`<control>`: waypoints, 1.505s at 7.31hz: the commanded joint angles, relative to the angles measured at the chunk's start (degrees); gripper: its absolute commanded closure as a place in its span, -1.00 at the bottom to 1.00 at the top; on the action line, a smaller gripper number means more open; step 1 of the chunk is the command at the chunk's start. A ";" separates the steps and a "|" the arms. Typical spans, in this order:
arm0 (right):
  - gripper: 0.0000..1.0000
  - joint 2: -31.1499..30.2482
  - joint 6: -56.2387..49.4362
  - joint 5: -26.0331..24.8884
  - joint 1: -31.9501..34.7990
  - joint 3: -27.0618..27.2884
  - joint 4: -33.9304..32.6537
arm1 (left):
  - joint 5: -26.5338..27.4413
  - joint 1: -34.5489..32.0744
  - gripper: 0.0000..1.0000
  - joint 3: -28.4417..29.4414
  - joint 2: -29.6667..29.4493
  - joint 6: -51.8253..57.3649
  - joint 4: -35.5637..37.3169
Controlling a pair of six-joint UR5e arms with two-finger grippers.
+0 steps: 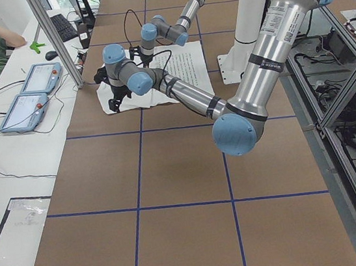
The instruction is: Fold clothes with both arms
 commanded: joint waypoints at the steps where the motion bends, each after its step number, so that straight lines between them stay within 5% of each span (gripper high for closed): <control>1: 1.00 -1.19 -1.17 2.16 2.12 4.40 -5.34 | 0.00 0.01 -1.00 -0.03 0.00 0.00 0.07; 4: 1.00 -13.20 -6.78 2.97 5.72 17.76 -7.93 | 0.00 0.01 -1.00 -0.03 0.00 -0.09 -0.02; 10: 1.00 -17.54 -10.57 2.27 6.35 19.55 -7.49 | 0.00 0.01 -1.00 -0.03 -0.09 -0.09 -0.02; 11: 0.22 -17.54 -11.54 2.26 6.79 19.46 -7.23 | 0.00 0.01 -1.00 -0.03 -0.09 -0.09 -0.02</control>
